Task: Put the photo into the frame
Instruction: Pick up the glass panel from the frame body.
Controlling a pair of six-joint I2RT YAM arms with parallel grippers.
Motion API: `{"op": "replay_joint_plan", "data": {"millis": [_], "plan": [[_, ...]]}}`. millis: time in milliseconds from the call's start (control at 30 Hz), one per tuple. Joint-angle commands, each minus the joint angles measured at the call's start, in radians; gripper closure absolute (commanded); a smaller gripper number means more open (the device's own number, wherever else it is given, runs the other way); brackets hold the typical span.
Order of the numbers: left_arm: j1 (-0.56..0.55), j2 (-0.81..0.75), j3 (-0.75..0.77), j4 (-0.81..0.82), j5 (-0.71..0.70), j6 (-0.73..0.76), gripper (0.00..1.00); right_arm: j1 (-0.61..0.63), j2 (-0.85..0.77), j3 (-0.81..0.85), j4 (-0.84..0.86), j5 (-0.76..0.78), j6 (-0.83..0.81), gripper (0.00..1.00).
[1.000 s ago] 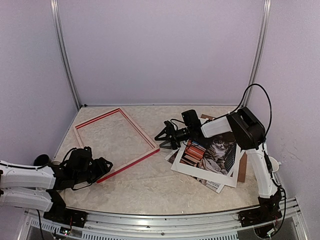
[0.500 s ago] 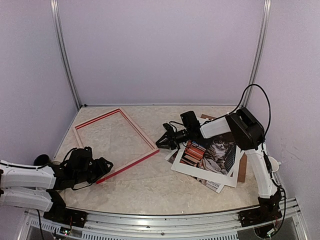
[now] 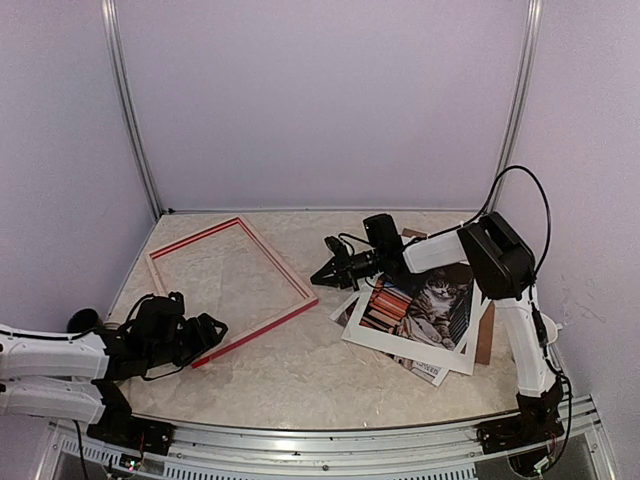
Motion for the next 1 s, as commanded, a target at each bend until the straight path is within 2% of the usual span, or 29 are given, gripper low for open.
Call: {"op": "replay_joint_plan", "data": {"millis": [0,67,200,333,633,967], "plan": [[0.003,-0.073,0.033,-0.032,-0.025,0.069,0.11,-0.017,-0.118,-0.034,0.052,-0.026,0.018,1.00],[0.003,-0.123,0.047,-0.051,-0.043,0.097,0.02,-0.032,-0.153,-0.059,0.054,-0.025,0.013,1.00],[0.003,-0.168,0.111,-0.100,-0.082,0.181,0.01,-0.087,-0.287,-0.164,0.063,-0.007,-0.022,1.00],[0.003,-0.099,0.187,-0.107,-0.078,0.258,0.01,-0.144,-0.404,-0.251,0.069,0.004,-0.046,1.00],[0.000,0.241,0.411,-0.139,-0.025,0.440,0.01,-0.310,-0.669,-0.429,-0.032,0.082,-0.152,1.00],[-0.004,0.575,0.731,-0.179,0.002,0.386,0.01,-0.469,-0.901,-0.550,-0.152,0.127,-0.256,1.00]]}}
